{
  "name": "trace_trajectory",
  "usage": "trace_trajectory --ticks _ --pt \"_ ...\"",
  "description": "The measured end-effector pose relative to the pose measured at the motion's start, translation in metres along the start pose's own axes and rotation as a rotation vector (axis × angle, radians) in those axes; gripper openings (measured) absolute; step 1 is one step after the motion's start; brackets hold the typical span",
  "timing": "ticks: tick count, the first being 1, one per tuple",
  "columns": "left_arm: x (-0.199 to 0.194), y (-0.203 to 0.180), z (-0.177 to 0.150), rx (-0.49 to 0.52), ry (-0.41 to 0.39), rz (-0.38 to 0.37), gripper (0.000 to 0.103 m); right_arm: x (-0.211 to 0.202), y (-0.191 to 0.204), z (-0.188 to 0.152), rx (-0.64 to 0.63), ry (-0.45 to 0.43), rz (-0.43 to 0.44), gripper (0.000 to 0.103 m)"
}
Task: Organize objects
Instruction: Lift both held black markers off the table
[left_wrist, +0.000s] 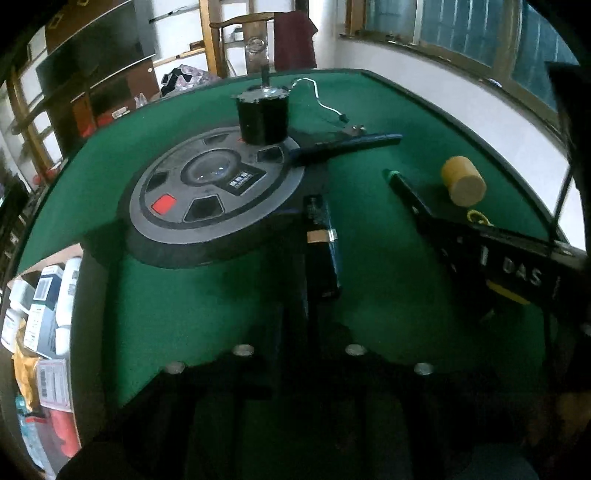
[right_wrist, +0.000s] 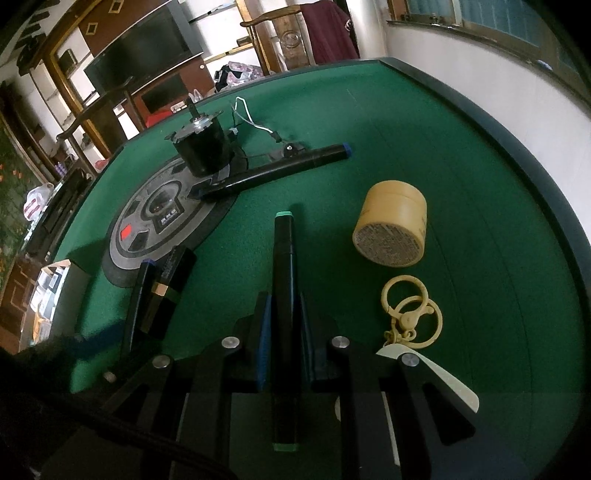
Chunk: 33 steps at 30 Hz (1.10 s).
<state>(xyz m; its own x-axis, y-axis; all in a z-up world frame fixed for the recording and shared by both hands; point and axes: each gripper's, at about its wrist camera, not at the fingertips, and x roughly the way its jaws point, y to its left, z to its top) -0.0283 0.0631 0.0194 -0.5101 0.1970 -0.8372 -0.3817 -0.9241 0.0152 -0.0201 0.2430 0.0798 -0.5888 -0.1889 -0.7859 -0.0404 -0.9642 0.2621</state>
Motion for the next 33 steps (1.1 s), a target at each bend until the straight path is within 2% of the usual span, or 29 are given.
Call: trace_trajectory --ticks 6,16,30,33 --pt "-0.007 0.000 -0.004 -0.028 -0.016 -0.003 0.011 0.001 0.005 -0.001 -0.025 -0.017 -0.023 0.012" --pt "-0.039 -0.002 -0.019 -0.022 -0.061 0.071 0.011 0.001 0.012 -0.004 -0.085 -0.032 -0.075 0.012" --pt "-0.080 0.025 -0.048 -0.115 -0.100 0.070 0.012 -0.005 0.004 -0.005 -0.040 -0.048 -0.031 0.012" --pt "-0.090 0.037 -0.056 -0.149 -0.115 0.061 0.012 -0.012 0.002 -0.005 -0.017 -0.070 0.012 0.012"
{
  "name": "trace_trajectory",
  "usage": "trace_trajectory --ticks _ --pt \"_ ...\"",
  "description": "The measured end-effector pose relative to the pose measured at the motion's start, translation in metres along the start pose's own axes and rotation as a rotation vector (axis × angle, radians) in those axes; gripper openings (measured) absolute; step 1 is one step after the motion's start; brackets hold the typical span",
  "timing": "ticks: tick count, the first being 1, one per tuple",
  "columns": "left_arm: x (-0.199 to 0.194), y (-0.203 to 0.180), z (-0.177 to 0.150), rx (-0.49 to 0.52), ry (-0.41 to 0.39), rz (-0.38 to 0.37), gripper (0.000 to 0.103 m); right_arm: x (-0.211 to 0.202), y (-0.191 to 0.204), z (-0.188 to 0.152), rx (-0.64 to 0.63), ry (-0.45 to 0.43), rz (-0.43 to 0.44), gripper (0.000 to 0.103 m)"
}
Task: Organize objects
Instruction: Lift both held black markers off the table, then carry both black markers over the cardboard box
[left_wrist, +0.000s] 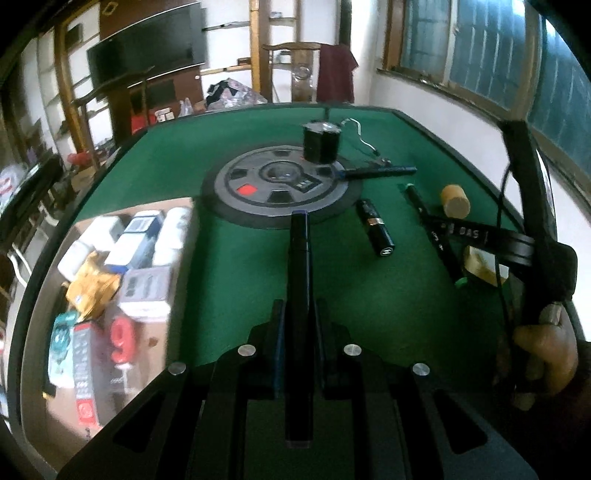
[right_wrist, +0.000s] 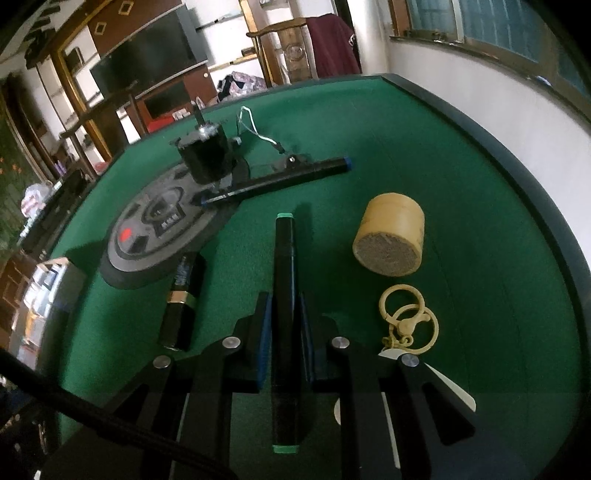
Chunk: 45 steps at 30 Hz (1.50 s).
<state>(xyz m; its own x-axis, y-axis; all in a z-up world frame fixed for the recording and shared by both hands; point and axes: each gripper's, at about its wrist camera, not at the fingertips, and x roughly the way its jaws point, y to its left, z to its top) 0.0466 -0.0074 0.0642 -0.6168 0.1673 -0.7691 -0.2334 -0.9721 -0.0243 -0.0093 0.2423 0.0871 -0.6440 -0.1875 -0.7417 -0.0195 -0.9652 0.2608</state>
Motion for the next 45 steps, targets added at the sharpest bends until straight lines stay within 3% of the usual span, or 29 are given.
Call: trace_trajectory --ticks 4,11,22,29,34,39,45 --pt "-0.021 0.029 -0.007 -0.059 -0.029 -0.011 0.012 -0.021 0.000 -0.005 0.033 -0.033 0.055 0.012" --pt "-0.054 0.083 -0.024 -0.162 -0.085 -0.015 0.012 -0.049 0.022 -0.014 0.058 -0.010 0.197 0.012" --pt "-0.067 0.169 -0.061 -0.341 -0.099 0.008 0.012 -0.067 0.133 -0.029 -0.098 0.049 0.414 0.012" --pt "-0.056 0.191 -0.073 -0.366 -0.075 -0.005 0.012 -0.080 0.191 -0.035 -0.204 0.093 0.524 0.013" --pt "-0.049 0.198 -0.081 -0.367 -0.058 -0.024 0.012 -0.066 0.218 -0.046 -0.251 0.212 0.602 0.013" --pt "-0.046 0.199 -0.086 -0.359 -0.049 -0.037 0.012 -0.032 0.239 -0.065 -0.268 0.329 0.605 0.013" --pt "-0.044 0.190 -0.086 -0.315 -0.054 -0.030 0.012 -0.004 0.257 -0.068 -0.277 0.381 0.555 0.013"
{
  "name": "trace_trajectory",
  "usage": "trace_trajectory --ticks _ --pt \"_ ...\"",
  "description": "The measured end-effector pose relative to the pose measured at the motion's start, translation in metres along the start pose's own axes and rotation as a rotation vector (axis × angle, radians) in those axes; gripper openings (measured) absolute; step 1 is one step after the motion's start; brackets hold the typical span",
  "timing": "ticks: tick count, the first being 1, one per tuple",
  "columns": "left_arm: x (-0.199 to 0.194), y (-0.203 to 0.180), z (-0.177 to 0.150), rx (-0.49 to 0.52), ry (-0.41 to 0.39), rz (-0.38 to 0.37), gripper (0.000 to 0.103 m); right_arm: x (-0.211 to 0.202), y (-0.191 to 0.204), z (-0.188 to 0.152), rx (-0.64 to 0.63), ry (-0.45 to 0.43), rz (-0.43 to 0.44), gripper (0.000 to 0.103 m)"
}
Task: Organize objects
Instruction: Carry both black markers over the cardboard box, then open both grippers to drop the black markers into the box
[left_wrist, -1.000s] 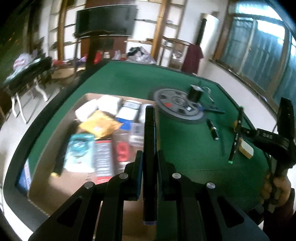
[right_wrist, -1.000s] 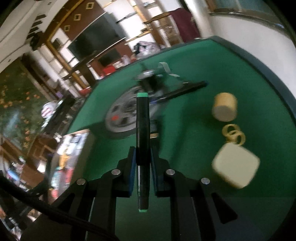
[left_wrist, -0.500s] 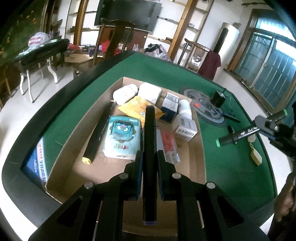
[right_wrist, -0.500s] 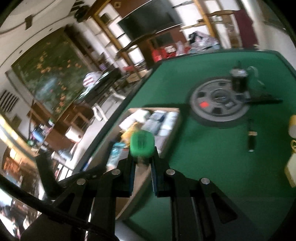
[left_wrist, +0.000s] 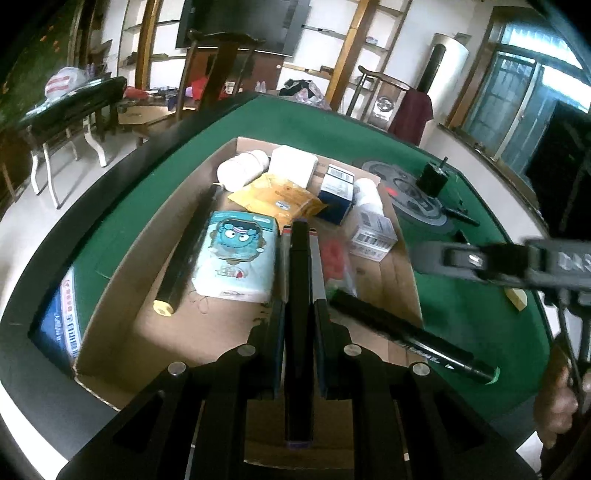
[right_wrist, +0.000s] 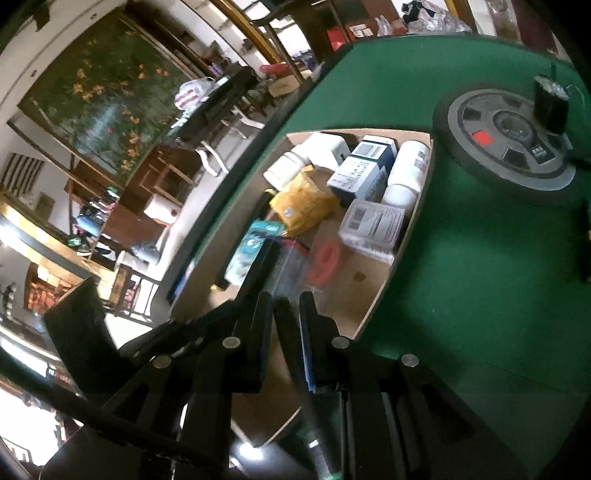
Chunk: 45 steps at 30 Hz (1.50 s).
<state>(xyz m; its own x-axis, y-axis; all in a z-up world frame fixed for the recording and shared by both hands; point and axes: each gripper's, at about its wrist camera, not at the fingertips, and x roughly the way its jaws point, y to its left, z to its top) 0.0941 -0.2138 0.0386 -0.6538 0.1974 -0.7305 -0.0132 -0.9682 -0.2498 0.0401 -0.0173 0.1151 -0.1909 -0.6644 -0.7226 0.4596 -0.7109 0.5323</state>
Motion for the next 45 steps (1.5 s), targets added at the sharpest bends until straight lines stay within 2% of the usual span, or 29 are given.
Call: trace_trajectory --ticks 3,6,9,12,14,16,18,22,25,27,30,32,34,35,37,40,43,45 --pt "0.002 0.000 -0.001 0.000 -0.002 0.000 0.012 0.009 0.000 0.005 -0.004 0.020 -0.024 0.013" --pt "0.001 0.004 0.000 -0.025 -0.003 -0.022 0.012 0.012 0.008 0.001 -0.052 0.077 -0.047 0.014" --pt "-0.002 0.011 0.003 -0.064 -0.011 -0.046 0.013 0.020 0.023 -0.008 -0.161 0.165 -0.122 0.025" --pt "-0.009 0.017 0.005 -0.095 -0.032 -0.059 0.019 0.028 0.034 -0.020 -0.242 0.209 -0.179 0.026" --pt "-0.014 0.020 0.006 -0.113 -0.051 -0.068 0.026 0.035 0.037 -0.022 -0.257 0.217 -0.196 0.026" --pt "-0.019 0.023 0.007 -0.130 -0.067 -0.076 0.028 0.040 0.037 -0.022 -0.260 0.213 -0.234 0.022" --pt "-0.024 0.025 0.008 -0.133 -0.082 -0.080 0.028 0.037 0.032 -0.019 -0.215 0.183 -0.251 0.015" --pt "-0.028 0.030 0.008 -0.145 -0.101 -0.082 0.031 0.026 0.015 -0.007 -0.087 0.096 -0.296 0.014" --pt "-0.025 0.034 0.008 -0.167 -0.089 -0.094 0.033 0.022 0.000 -0.001 0.019 0.058 -0.298 0.014" --pt "-0.025 0.035 0.007 -0.175 -0.083 -0.101 0.033 0.025 -0.006 0.003 0.063 0.053 -0.281 0.014" --pt "-0.028 0.035 0.008 -0.176 -0.087 -0.099 0.036 0.029 -0.012 0.006 0.109 0.036 -0.182 0.014" --pt "-0.031 0.035 0.008 -0.179 -0.094 -0.100 0.049 0.027 -0.010 0.008 0.096 0.011 -0.167 0.016" --pt "-0.034 0.034 0.010 -0.178 -0.104 -0.093 0.057 0.019 -0.004 0.008 0.049 -0.009 -0.196 0.024" --pt "-0.035 0.033 0.010 -0.174 -0.105 -0.088 0.057 0.014 -0.002 0.008 0.028 -0.022 -0.218 0.027" --pt "-0.033 0.028 0.011 -0.156 -0.094 -0.068 0.059 -0.001 -0.001 0.006 -0.012 -0.056 -0.262 0.040" --pt "-0.021 0.020 0.011 -0.132 -0.041 -0.038 0.060 -0.032 -0.010 0.002 -0.028 -0.116 -0.344 0.051" --pt "-0.005 0.004 0.010 -0.104 0.021 -0.099 0.061 -0.056 -0.029 0.002 0.000 -0.165 -0.391 0.051" --pt "0.002 -0.008 0.009 -0.094 0.064 -0.182 0.061 -0.073 -0.043 0.000 0.028 -0.184 -0.397 0.051"
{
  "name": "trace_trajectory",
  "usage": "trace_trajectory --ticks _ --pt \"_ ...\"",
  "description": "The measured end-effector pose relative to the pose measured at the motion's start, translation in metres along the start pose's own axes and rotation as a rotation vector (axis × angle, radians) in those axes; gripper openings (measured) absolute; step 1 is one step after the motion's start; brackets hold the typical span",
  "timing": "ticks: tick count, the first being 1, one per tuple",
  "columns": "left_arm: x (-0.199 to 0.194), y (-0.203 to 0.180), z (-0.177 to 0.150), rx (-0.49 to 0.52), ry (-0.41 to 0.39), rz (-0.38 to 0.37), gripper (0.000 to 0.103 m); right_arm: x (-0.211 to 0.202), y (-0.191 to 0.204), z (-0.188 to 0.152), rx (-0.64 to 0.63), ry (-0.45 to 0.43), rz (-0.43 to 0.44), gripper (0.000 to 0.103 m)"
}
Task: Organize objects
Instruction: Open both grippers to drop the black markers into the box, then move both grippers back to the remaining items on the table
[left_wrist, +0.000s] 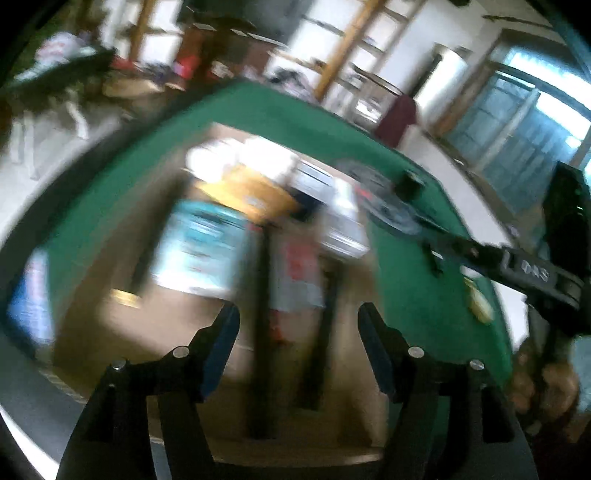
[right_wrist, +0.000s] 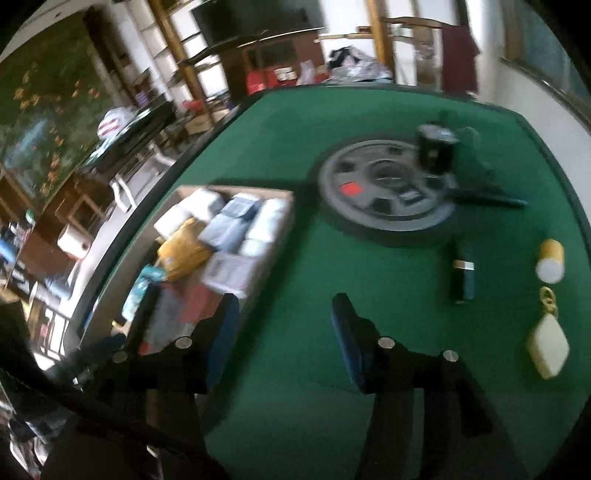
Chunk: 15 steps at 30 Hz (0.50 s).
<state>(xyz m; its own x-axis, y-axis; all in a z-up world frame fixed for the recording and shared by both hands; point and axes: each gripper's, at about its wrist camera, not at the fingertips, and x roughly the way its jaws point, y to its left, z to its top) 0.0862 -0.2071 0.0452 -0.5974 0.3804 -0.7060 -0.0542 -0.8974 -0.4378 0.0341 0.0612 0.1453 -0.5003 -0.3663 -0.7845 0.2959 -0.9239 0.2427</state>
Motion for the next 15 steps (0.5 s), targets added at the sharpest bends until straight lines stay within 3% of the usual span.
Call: trace_trajectory --ticks 4,8,9,10,12,13,15 --pt "-0.011 -0.032 -0.003 0.092 -0.028 -0.119 0.061 -0.023 -0.032 0.003 0.039 -0.041 -0.022 0.051" --pt "-0.024 -0.052 -0.002 0.154 -0.075 -0.102 0.061 -0.049 -0.058 0.008 0.036 -0.131 -0.133 0.053" --pt "-0.026 -0.054 -0.001 0.154 -0.078 -0.098 0.061 -0.058 -0.065 0.008 0.028 -0.168 -0.178 0.063" --pt "-0.026 -0.056 -0.001 0.154 -0.077 -0.091 0.061 -0.067 -0.074 0.006 0.023 -0.213 -0.221 0.079" --pt "-0.024 -0.060 0.000 0.154 -0.072 -0.085 0.061 -0.083 -0.095 0.002 0.028 -0.287 -0.246 0.092" --pt "-0.025 -0.062 0.000 0.155 -0.069 -0.085 0.061 -0.085 -0.111 0.000 0.045 -0.278 -0.238 0.092" --pt "-0.024 -0.067 -0.001 0.158 -0.063 -0.085 0.061 -0.078 -0.149 0.002 0.128 -0.152 -0.270 0.092"
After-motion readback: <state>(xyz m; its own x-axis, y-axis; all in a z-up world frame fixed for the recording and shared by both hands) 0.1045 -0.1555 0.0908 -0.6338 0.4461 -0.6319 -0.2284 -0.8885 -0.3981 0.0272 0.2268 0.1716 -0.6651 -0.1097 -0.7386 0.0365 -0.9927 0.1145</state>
